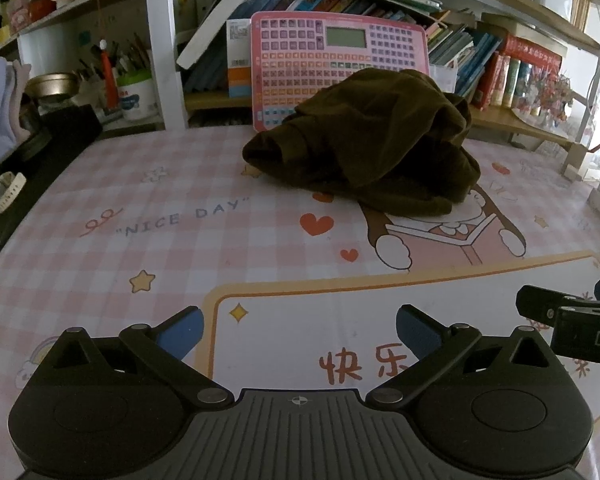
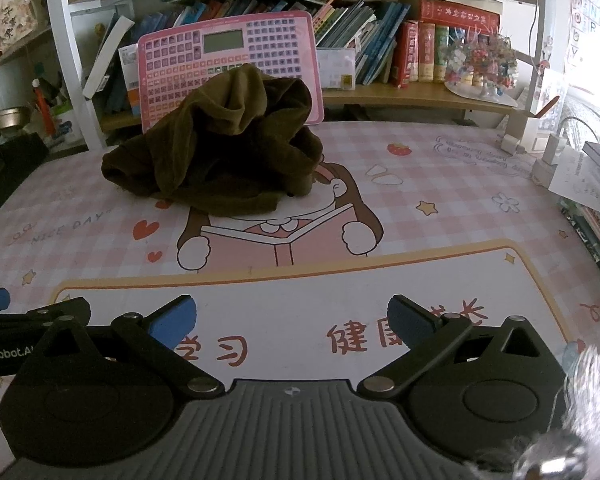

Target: Fold clothes

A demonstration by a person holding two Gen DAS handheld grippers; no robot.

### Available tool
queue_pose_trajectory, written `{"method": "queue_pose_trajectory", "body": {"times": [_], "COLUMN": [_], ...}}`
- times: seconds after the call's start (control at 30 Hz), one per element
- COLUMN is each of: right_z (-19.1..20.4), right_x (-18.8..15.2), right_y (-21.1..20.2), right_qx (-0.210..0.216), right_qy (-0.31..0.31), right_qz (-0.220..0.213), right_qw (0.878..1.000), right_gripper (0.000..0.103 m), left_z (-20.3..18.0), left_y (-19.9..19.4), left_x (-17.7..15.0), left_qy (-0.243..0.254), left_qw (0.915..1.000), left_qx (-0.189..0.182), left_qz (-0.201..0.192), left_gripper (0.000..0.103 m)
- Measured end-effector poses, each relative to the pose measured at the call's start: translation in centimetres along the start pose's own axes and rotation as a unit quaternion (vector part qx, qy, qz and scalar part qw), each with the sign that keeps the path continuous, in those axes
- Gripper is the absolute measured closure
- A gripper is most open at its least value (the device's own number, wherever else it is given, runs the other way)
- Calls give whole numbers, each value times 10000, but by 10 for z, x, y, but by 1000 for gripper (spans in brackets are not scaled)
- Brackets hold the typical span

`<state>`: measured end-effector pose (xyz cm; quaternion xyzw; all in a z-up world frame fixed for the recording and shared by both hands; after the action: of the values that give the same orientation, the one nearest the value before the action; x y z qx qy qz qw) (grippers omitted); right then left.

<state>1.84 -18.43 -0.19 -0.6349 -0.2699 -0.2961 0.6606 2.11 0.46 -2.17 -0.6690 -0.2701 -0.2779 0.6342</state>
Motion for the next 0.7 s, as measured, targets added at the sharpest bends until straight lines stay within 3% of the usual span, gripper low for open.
{"method": "queue_pose_trajectory", "body": {"times": [0.7], "right_z": [4], "right_x": [1], "right_y": [4], "right_qx": [-7], "right_qy": [-14], "right_qz": [33], "right_qw": [10000], "right_gripper": [0], "left_z": [2], "left_y": [3], "left_x": [2], "left_qy": [5], "left_qw": [10000], "left_qx": [-44], "left_qz": [20], "left_gripper": [0]}}
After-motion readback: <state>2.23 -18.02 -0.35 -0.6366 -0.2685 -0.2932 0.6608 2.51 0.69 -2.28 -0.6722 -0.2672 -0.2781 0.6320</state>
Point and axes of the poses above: each gripper's, at about its wrist camera, not at the fingertips, and y roughly the way its jaws point, z to its left, x to its top, the point moved 2 cm from there along y, roughly the way its jaws point, and after that the axes turned 2 degrees about -x, right-handed, at the moved point
